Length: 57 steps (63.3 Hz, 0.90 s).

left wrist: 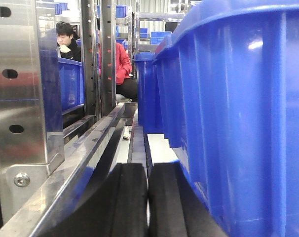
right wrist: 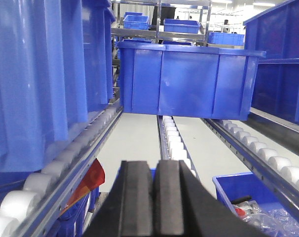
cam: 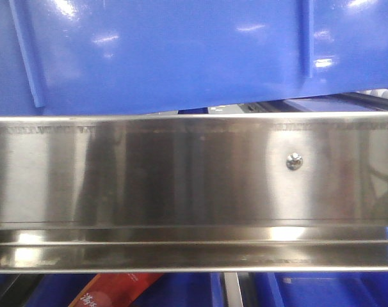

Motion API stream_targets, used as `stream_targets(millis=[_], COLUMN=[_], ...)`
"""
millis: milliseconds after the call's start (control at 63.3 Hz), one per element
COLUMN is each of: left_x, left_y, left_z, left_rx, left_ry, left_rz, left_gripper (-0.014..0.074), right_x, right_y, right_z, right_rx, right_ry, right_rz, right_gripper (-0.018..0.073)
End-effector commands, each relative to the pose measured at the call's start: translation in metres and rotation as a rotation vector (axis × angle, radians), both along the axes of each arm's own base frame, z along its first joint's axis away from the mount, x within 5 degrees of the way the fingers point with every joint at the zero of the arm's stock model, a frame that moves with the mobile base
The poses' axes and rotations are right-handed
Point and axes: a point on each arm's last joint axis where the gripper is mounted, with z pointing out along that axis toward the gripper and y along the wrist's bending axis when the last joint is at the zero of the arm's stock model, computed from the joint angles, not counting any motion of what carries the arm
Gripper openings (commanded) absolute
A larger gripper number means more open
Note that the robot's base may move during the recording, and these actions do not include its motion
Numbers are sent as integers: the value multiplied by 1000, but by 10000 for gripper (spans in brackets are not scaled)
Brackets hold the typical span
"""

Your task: Move blue bin to conveyor side

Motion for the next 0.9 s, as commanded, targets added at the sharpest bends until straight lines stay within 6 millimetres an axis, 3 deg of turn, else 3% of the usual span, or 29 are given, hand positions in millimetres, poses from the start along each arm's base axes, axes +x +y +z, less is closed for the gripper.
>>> stream_targets(millis=[0,885], left_x=[-1,-1], left_y=[0,0], left_z=[3,3], left_rx=[1,1], left_ry=[-20,-22], left_rz=[4,4], left_gripper=[4,4], right_x=[0,-1], right_y=[0,0], right_z=[3,5], right_rx=[-2,-1], right_ry=[-28,-49], right_rz=[-6,-7], right_gripper=[-90,-90])
